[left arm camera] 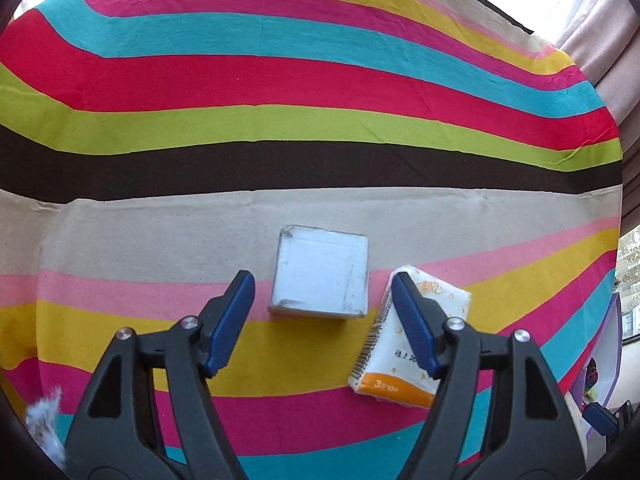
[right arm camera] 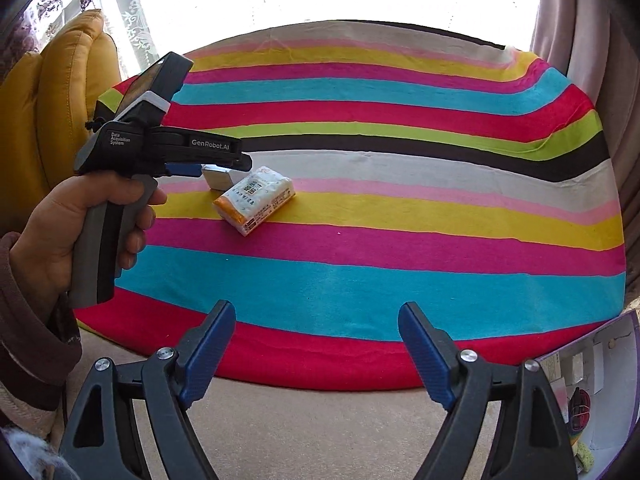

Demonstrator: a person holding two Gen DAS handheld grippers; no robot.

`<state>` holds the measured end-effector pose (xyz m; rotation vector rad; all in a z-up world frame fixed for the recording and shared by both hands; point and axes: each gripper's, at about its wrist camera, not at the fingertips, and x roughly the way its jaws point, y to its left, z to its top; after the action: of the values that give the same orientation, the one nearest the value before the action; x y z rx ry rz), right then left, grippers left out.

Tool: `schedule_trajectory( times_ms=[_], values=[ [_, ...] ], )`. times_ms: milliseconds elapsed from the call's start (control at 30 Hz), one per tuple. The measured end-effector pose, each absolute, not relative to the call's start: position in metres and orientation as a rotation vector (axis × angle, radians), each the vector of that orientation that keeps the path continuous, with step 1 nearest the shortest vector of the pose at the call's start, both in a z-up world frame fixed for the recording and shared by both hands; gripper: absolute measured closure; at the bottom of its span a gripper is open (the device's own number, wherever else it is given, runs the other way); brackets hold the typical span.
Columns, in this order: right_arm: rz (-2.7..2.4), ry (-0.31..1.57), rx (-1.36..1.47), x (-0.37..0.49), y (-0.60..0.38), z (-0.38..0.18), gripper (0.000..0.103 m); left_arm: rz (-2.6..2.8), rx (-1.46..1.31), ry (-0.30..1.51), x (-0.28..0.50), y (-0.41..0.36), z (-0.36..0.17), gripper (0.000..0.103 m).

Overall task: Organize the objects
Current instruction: 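Grasp the small white cube with the left gripper while the right grasps the tissue pack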

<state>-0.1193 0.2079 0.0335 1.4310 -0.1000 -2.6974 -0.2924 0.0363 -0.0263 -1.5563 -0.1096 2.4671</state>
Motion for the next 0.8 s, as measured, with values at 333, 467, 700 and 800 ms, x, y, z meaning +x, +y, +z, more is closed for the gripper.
schedule_trajectory(
  times_ms=[333,467,700,800],
  values=[
    [-2.648,-0.056,1.469,-0.144,0.174,0.02,0.018,2.572,-1.45,-0.364,-0.242,-0.009,-0.011,0.054],
    [-2.631,-0.101,1.483,-0.158,0.165,0.013,0.018,2.628,-1.381,-0.509,-0.204,-0.031,-0.001,0.054],
    [-2.658,-0.16,1.473,-0.19,0.153,0.013,0.018,2.703,-1.284,-0.746,-0.152,-0.065,0.004,0.054],
    [-2.675,-0.206,1.483,-0.208,0.149,0.01,0.018,2.742,-1.247,-0.783,-0.139,-0.071,0.004,0.054]
  ],
)
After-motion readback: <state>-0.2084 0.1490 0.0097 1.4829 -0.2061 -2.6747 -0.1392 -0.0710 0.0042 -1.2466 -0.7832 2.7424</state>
